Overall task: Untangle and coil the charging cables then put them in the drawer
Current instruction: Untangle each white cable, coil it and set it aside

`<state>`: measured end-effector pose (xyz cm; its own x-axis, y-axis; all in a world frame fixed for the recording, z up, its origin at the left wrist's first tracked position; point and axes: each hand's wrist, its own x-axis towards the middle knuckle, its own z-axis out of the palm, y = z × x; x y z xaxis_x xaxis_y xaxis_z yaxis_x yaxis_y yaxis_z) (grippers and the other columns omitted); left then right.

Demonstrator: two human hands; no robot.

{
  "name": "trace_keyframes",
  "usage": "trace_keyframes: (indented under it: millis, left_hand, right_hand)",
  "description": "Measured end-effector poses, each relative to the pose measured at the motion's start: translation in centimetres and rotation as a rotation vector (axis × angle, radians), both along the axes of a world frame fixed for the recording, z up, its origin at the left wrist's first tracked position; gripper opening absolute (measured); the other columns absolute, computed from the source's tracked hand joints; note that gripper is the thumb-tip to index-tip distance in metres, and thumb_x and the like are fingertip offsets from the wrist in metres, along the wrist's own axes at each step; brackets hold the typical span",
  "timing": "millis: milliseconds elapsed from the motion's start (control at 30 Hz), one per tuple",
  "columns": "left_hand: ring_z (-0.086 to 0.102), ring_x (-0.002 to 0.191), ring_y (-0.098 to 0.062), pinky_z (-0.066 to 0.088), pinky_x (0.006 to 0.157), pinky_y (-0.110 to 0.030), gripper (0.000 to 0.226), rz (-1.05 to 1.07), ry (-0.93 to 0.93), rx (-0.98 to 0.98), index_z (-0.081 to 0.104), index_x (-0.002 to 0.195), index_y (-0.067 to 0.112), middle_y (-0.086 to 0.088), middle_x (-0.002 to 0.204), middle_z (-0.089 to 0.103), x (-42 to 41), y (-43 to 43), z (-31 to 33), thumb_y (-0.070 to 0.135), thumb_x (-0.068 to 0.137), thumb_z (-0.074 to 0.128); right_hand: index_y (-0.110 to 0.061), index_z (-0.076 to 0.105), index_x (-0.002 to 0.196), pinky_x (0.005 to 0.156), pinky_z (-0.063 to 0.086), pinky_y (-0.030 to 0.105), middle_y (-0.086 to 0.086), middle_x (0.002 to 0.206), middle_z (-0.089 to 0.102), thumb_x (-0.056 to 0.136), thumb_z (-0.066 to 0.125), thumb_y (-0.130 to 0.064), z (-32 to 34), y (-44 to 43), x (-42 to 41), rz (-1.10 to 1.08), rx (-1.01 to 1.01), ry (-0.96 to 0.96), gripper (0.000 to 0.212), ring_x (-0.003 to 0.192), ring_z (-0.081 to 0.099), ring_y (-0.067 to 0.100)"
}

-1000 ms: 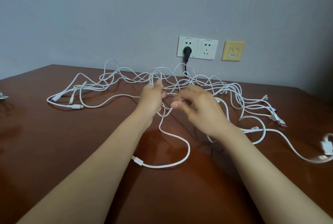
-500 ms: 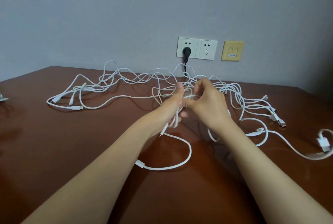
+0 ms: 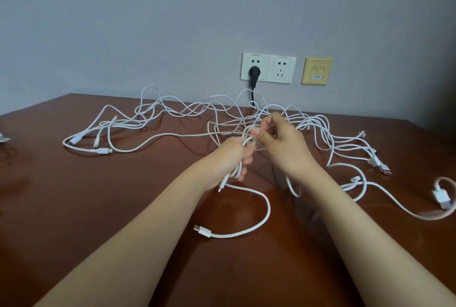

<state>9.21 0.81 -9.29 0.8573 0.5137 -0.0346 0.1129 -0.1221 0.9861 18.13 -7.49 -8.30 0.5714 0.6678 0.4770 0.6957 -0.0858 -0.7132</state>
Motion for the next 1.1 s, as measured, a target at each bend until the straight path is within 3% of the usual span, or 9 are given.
trace_keyframes:
  millis: [233, 333, 433, 567, 667, 733, 833, 933, 1100]
  left_hand:
    - [0.025, 0.047, -0.015, 0.023, 0.044, -0.023, 0.03, 0.281, 0.057, -0.07, 0.044, 0.073, 0.013, 0.005, 0.03, 0.034, -0.1, 1.0, 1.5, 0.013, 0.1, 0.032]
    - [0.055, 0.079, -0.039, 0.046, 0.07, -0.04, 0.023, 0.404, 0.051, 0.192, 0.053, 0.099, 0.005, -0.024, 0.085, 0.062, -0.1, 1.5, 0.8, 0.017, 0.097, 0.035]
    - [0.05, 0.112, -0.037, 0.038, 0.089, -0.037, 0.03, 0.42, 0.072, 0.507, 0.054, 0.109, 0.005, -0.019, 0.117, 0.058, -0.5, 1.1, 0.0, 0.025, 0.099, 0.034]
    - [0.051, 0.107, -0.044, 0.041, 0.085, -0.04, 0.021, 0.237, -0.063, 0.486, 0.057, 0.104, 0.009, -0.029, 0.109, 0.059, -0.5, -0.3, 0.2, 0.017, 0.098, 0.039]
    - [0.051, 0.1, -0.045, 0.042, 0.077, -0.038, 0.017, 0.171, -0.145, 0.496, 0.058, 0.099, 0.013, -0.023, 0.098, 0.057, -0.6, -0.8, 0.1, 0.013, 0.097, 0.041]
    - [0.052, 0.076, -0.037, 0.037, 0.058, -0.034, 0.019, 0.154, -0.179, 0.486, 0.054, 0.085, 0.019, -0.013, 0.084, 0.055, -0.5, -0.9, 0.3, 0.013, 0.098, 0.041]
    - [0.032, 0.031, -0.012, 0.025, 0.038, -0.023, 0.023, 0.093, -0.149, 0.318, 0.047, 0.077, 0.019, -0.004, 0.04, 0.033, -0.3, -0.7, 0.4, 0.018, 0.099, 0.04]
    - [0.021, 0.03, -0.001, 0.021, 0.033, -0.013, 0.027, 0.022, -0.121, 0.181, 0.043, 0.073, 0.016, 0.011, 0.032, 0.028, -0.2, -0.5, 0.4, 0.022, 0.1, 0.04]
    - [0.02, 0.032, -0.003, 0.02, 0.034, -0.013, 0.031, -0.051, -0.124, 0.102, 0.045, 0.071, 0.017, 0.011, 0.038, 0.027, -0.6, -0.5, 0.6, 0.024, 0.1, 0.038]
  right_hand:
    - [-0.022, 0.045, 0.074, 0.072, 0.037, 0.033, -0.006, 0.062, 0.048, 0.098, 0.041, -0.017, -0.6, 0.2, 0.2, -0.03, -0.124, -0.001, 0.024, 0.071, 0.045, 0.019]
    - [-0.023, 0.05, 0.072, 0.074, 0.041, 0.035, -0.007, 0.061, 0.049, 0.097, 0.041, -0.019, -0.6, 0.1, 0.1, -0.048, -0.143, -0.017, 0.027, 0.073, 0.048, 0.021]
    - [-0.011, 0.056, 0.085, 0.068, 0.034, 0.032, -0.003, 0.064, 0.051, 0.096, 0.048, -0.028, -0.1, 0.1, -0.3, -0.046, -0.093, -0.006, 0.022, 0.073, 0.046, 0.02]
    - [-0.006, 0.058, 0.101, 0.076, 0.042, 0.035, 0.011, 0.087, 0.063, 0.091, 0.056, -0.032, 0.2, 0.1, -0.6, 0.002, -0.008, 0.066, 0.028, 0.083, 0.055, 0.025]
    - [-0.009, 0.053, 0.086, 0.068, 0.04, 0.027, 0.002, 0.071, 0.055, 0.09, 0.058, -0.023, 0.3, 0.0, -0.4, 0.008, 0.03, 0.068, 0.016, 0.068, 0.05, 0.016]
    - [-0.011, 0.045, 0.081, 0.057, 0.032, 0.018, -0.005, 0.061, 0.044, 0.091, 0.057, -0.018, 0.4, 0.0, -0.5, -0.028, 0.04, 0.004, 0.017, 0.059, 0.041, 0.01]
    - [-0.007, 0.047, 0.086, 0.061, 0.033, 0.029, -0.003, 0.063, 0.047, 0.091, 0.056, -0.018, 0.3, -0.1, -0.5, -0.044, 0.068, -0.059, 0.015, 0.062, 0.043, 0.018]
    - [-0.014, 0.042, 0.079, 0.067, 0.038, 0.038, 0.003, 0.067, 0.051, 0.091, 0.054, -0.018, 0.0, -0.2, -0.4, -0.058, 0.106, -0.097, 0.018, 0.071, 0.046, 0.031]
    - [-0.024, 0.028, 0.067, 0.062, 0.034, 0.038, -0.002, 0.058, 0.042, 0.091, 0.053, -0.016, 0.1, -0.4, -0.6, -0.062, 0.123, -0.195, 0.036, 0.064, 0.037, 0.025]
